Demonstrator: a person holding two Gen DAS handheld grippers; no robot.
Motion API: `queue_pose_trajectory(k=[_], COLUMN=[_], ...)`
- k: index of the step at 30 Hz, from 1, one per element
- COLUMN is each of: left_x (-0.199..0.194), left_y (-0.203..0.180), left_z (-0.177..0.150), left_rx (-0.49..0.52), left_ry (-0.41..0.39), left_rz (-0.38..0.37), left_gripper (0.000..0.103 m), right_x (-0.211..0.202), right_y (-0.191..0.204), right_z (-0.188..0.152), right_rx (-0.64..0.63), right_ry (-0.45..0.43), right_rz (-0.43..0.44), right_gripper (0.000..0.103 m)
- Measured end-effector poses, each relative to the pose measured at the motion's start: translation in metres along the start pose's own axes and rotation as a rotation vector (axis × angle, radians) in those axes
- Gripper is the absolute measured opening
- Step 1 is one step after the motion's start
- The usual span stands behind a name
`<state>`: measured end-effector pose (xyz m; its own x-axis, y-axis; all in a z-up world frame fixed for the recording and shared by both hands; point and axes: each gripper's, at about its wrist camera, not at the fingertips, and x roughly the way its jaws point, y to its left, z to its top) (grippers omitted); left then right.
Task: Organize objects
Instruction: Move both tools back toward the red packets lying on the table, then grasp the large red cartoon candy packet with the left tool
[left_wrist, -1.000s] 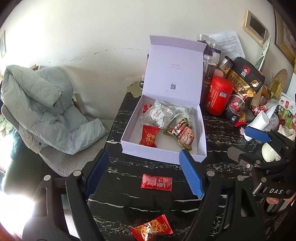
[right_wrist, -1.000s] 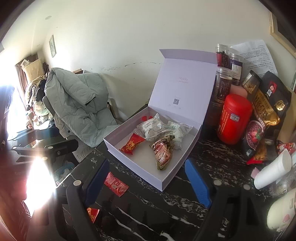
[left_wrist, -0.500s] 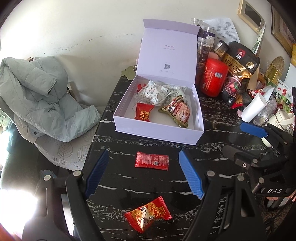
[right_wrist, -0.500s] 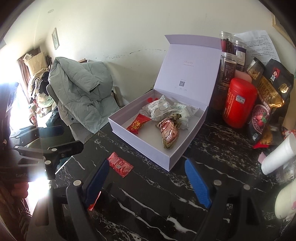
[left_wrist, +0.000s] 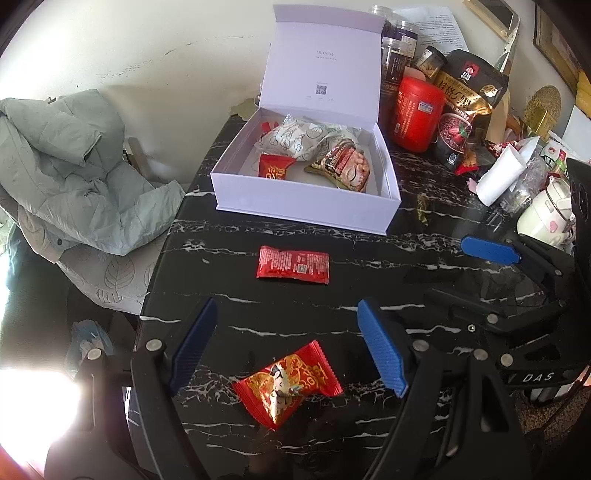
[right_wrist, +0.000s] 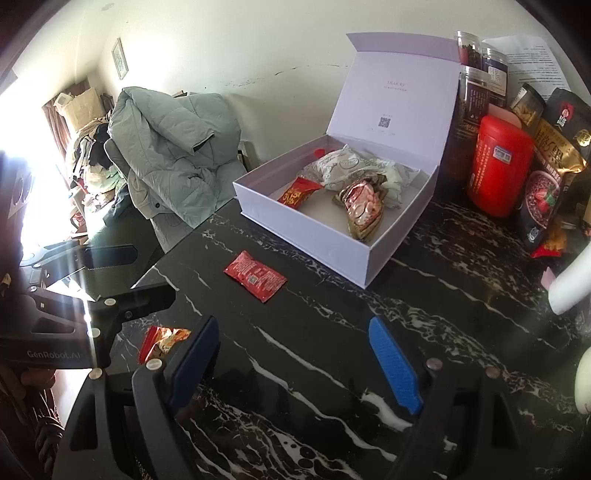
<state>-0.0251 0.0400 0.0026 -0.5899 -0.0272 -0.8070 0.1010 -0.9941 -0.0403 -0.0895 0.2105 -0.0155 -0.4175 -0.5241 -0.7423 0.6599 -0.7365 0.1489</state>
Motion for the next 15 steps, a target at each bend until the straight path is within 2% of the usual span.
queue_pose_trajectory(k=[15], left_x=[0.015], left_y=[0.014], left_z=[-0.043], left_rx=[-0.006], left_ry=[0.078], left_rz=[-0.079], left_gripper=[0.077], right_x=[0.031], right_y=[0.025], right_z=[-0.033], right_rx=[-0.04], right_ry=[0.092], right_rz=[0.071], right_gripper=[0.085])
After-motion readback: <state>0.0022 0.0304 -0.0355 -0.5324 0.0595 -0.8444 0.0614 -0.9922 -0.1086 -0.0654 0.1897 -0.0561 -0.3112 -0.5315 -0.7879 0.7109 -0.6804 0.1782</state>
